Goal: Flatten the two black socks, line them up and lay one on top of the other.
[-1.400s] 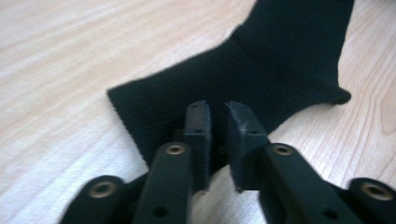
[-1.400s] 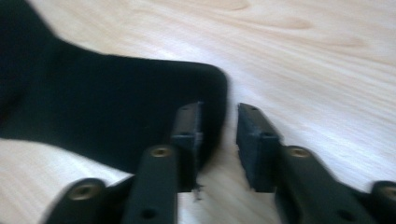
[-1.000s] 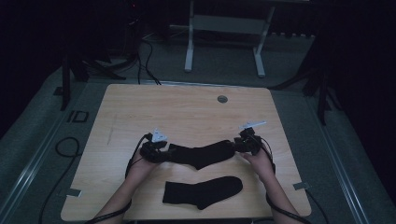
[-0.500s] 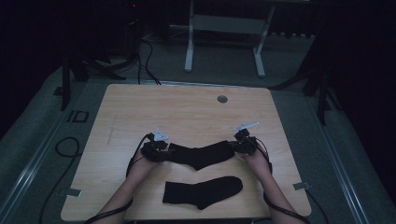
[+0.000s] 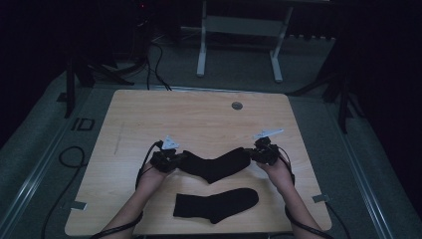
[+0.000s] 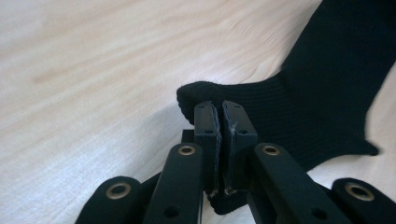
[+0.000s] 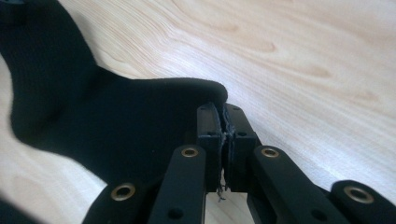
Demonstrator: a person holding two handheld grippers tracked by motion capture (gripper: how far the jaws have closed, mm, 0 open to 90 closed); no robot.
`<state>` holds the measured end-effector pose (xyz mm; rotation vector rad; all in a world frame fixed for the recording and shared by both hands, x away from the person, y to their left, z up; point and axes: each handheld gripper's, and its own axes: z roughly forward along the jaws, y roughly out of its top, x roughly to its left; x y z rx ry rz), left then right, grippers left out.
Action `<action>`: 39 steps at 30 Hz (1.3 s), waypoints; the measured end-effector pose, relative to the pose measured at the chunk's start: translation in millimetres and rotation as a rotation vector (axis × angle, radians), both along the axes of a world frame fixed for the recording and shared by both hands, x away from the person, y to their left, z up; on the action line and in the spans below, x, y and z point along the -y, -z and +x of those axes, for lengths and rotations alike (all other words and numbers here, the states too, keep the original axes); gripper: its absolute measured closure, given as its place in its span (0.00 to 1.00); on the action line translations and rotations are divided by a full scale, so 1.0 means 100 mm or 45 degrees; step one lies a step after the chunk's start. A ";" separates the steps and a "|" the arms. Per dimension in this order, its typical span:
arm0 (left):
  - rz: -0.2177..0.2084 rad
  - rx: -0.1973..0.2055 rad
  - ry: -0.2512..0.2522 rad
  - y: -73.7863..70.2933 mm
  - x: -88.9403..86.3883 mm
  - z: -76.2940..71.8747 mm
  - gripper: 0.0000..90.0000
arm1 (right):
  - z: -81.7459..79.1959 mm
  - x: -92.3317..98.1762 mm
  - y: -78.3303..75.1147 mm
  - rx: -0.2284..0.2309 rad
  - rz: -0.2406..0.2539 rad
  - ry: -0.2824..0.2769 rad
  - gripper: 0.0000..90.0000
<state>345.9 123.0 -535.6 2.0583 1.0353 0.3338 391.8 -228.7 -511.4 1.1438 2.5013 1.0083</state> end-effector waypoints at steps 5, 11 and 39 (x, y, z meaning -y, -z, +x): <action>-0.064 0.042 0.012 -0.23 -0.04 -0.11 0.96 | -0.12 0.05 -0.22 0.061 0.044 -0.021 0.96; -0.145 0.056 0.043 -0.39 -0.11 -0.34 0.96 | -0.33 0.10 -0.41 0.112 0.085 -0.063 0.96; -0.333 -0.246 0.087 0.05 -0.17 -1.18 0.96 | -1.20 0.27 0.03 -0.033 0.049 -0.136 0.96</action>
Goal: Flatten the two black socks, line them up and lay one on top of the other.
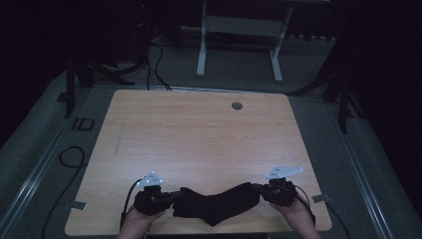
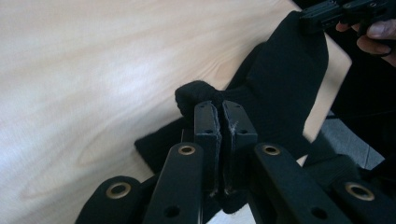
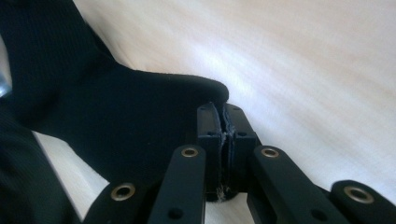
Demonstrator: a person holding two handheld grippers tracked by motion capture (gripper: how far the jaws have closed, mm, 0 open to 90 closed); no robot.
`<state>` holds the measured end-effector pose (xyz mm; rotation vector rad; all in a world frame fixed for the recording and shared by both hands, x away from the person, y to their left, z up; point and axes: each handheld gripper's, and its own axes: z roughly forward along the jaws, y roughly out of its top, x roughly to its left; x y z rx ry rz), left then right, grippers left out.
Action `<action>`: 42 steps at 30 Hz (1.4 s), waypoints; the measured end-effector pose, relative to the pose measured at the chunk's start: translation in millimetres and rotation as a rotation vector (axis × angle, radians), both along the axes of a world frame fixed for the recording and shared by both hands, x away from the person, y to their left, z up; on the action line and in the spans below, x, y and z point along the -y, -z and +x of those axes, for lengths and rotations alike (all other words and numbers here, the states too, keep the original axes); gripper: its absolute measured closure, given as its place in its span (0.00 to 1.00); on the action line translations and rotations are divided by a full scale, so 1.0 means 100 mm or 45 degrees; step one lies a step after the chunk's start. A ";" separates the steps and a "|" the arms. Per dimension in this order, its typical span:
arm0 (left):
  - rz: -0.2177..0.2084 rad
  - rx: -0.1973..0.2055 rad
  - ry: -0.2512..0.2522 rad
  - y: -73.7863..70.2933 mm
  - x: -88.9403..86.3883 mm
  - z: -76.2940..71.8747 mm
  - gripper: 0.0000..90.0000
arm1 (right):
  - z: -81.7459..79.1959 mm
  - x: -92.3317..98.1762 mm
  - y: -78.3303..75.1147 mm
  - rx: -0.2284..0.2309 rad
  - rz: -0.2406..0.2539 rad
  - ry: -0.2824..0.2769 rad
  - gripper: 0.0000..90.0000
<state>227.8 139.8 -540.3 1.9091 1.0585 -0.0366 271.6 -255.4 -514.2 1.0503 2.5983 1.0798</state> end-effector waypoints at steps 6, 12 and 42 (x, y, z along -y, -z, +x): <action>0.097 -0.007 0.014 0.16 0.08 0.01 0.95 | 0.08 0.00 0.29 -0.079 -0.063 0.028 0.96; 0.188 0.065 -0.010 0.26 0.11 0.03 0.95 | 0.11 0.02 0.33 -0.060 -0.078 0.039 0.95; 0.317 0.262 -0.156 0.22 0.08 0.79 0.93 | 0.76 -0.10 0.30 -0.023 -0.067 0.138 0.95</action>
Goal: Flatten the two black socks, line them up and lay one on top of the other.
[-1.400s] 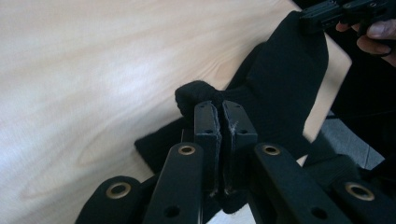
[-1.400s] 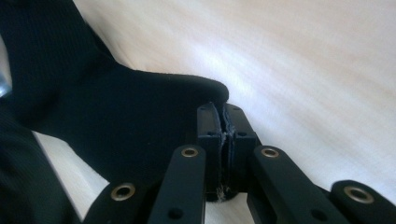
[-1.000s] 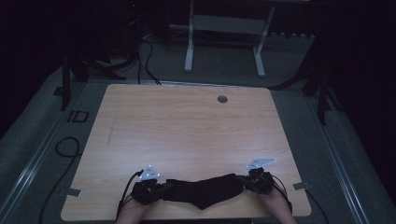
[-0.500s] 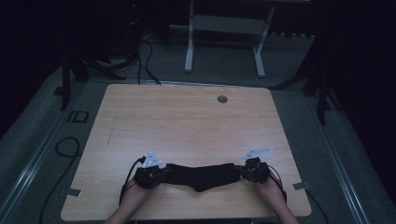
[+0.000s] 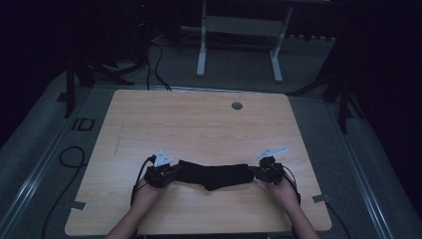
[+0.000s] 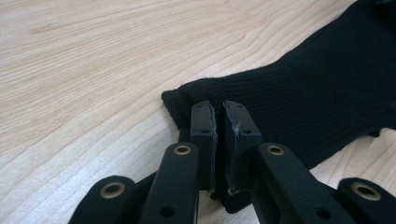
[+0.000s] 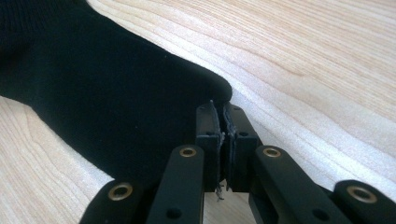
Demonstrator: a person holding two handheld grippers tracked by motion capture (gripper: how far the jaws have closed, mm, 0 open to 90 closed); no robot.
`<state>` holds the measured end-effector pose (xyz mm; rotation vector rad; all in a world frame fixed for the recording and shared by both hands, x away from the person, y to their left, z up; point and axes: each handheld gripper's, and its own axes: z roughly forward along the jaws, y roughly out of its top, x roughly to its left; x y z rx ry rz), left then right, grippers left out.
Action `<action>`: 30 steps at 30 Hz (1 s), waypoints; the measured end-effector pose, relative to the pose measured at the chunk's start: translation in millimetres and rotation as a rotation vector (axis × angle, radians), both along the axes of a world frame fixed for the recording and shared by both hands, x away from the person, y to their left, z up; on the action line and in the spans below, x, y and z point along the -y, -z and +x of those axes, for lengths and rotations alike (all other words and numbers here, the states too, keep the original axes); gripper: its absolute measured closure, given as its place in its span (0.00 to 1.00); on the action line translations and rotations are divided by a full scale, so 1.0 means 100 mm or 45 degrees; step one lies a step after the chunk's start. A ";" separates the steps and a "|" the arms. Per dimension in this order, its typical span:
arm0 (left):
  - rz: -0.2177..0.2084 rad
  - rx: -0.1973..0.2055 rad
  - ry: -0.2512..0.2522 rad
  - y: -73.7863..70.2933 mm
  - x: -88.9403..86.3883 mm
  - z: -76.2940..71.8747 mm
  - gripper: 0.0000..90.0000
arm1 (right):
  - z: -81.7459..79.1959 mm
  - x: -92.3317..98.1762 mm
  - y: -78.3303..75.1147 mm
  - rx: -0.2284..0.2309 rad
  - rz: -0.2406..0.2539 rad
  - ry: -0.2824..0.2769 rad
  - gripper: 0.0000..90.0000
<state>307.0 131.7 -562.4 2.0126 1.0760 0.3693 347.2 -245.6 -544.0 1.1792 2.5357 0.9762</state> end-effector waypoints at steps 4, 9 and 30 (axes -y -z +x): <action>0.041 0.039 -0.039 0.01 0.00 0.01 0.93 | 0.02 0.00 0.01 -0.004 0.000 0.004 0.95; 0.028 -0.011 -0.012 0.05 -0.02 0.10 0.91 | 0.04 -0.03 0.04 -0.009 -0.010 0.003 0.95; -0.069 0.167 -0.051 -0.20 -0.11 0.06 0.11 | 0.07 0.14 -0.29 0.131 0.173 0.066 0.26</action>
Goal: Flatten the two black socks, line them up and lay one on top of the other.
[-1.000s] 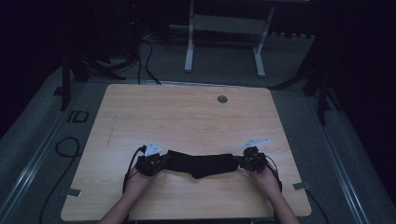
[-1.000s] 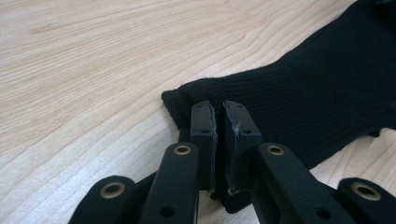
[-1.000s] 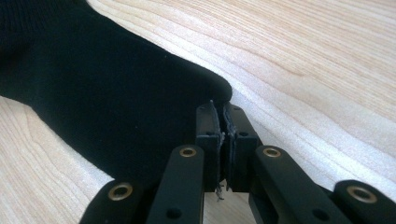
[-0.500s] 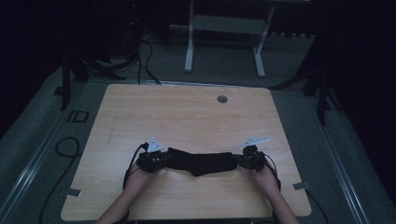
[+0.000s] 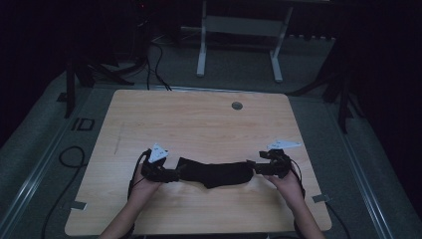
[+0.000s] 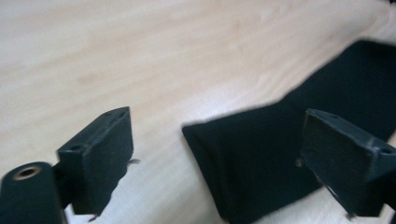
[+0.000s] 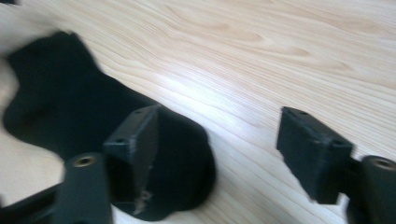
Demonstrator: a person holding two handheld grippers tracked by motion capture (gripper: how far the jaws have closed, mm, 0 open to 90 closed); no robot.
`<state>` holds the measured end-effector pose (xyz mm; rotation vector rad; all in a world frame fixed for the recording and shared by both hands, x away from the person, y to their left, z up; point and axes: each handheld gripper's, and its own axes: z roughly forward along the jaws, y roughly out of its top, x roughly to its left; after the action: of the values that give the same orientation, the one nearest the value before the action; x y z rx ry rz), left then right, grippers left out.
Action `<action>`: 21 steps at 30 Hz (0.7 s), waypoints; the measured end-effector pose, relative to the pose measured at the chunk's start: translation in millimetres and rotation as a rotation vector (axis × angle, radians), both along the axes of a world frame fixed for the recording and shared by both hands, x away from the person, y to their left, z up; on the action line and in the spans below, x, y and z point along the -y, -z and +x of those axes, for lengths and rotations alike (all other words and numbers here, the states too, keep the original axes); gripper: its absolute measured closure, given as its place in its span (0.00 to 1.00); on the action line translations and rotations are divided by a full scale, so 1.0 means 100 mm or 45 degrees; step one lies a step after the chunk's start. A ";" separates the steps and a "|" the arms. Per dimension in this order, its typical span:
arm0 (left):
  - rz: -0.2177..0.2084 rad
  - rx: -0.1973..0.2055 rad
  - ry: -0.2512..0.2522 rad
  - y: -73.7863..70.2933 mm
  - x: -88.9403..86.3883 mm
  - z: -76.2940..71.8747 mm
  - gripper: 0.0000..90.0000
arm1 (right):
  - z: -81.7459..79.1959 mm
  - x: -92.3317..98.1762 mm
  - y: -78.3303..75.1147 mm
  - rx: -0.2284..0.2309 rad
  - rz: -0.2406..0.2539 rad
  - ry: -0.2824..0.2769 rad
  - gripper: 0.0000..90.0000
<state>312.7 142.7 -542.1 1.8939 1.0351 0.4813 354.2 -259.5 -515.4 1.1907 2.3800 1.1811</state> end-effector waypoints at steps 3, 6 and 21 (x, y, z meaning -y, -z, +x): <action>-0.066 0.021 -0.017 -0.02 -0.05 0.00 0.11 | -0.01 -0.03 -0.01 0.021 -0.021 -0.063 0.19; -0.072 0.025 -0.036 -0.02 -0.08 0.00 0.11 | -0.01 -0.04 0.00 0.026 -0.009 -0.072 0.16; -0.047 0.080 -0.062 0.02 -0.26 -0.16 0.11 | 0.00 0.06 0.02 0.085 0.002 -0.038 0.15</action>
<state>296.8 169.1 -544.1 1.8129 1.0443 0.5427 353.7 -266.0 -517.8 1.1018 2.3559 1.2130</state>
